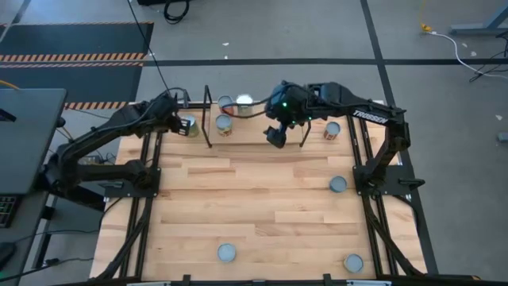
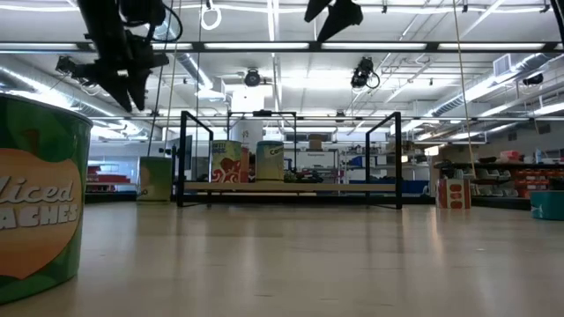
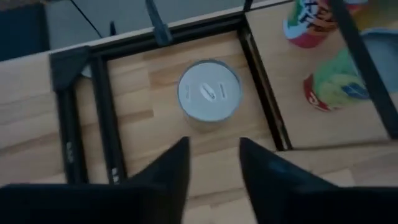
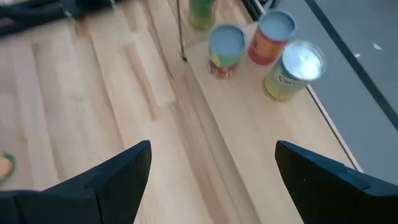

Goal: Pick and place cans onto a shelf
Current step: Put the canned oranges on the shelf

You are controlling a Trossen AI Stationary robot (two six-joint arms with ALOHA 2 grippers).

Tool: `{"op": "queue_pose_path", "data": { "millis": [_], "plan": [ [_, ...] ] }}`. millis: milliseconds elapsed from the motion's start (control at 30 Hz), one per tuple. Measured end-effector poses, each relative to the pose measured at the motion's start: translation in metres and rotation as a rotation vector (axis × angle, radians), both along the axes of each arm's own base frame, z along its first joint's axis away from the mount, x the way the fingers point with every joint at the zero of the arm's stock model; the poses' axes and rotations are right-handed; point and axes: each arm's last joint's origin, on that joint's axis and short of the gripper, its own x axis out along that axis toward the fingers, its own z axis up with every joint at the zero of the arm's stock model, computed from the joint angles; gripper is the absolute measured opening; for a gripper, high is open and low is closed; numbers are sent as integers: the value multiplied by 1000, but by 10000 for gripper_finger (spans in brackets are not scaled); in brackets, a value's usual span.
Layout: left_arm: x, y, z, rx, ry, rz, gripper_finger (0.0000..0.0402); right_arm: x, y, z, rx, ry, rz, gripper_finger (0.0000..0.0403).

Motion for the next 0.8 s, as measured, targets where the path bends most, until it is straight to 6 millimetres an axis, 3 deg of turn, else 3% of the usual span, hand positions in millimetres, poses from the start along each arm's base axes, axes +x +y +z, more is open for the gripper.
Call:
{"op": "queue_pose_path", "data": {
  "millis": [267, 400, 600, 800],
  "plan": [
    [-12, 47, -37, -152, -101, 56, 325, -2, -21, 2, -23, -34, -75, 350],
    [-11, 64, -52, -139, -157, 106, 376, -4, -41, 5, -36, -80, -134, 350],
    [-15, 87, -66, -108, -193, 263, 385, -10, -70, 9, -76, -121, -185, 350],
    [-12, 90, -82, -231, -191, 263, 334, -16, -92, 13, -127, -143, -213, 350]
  ]
}}
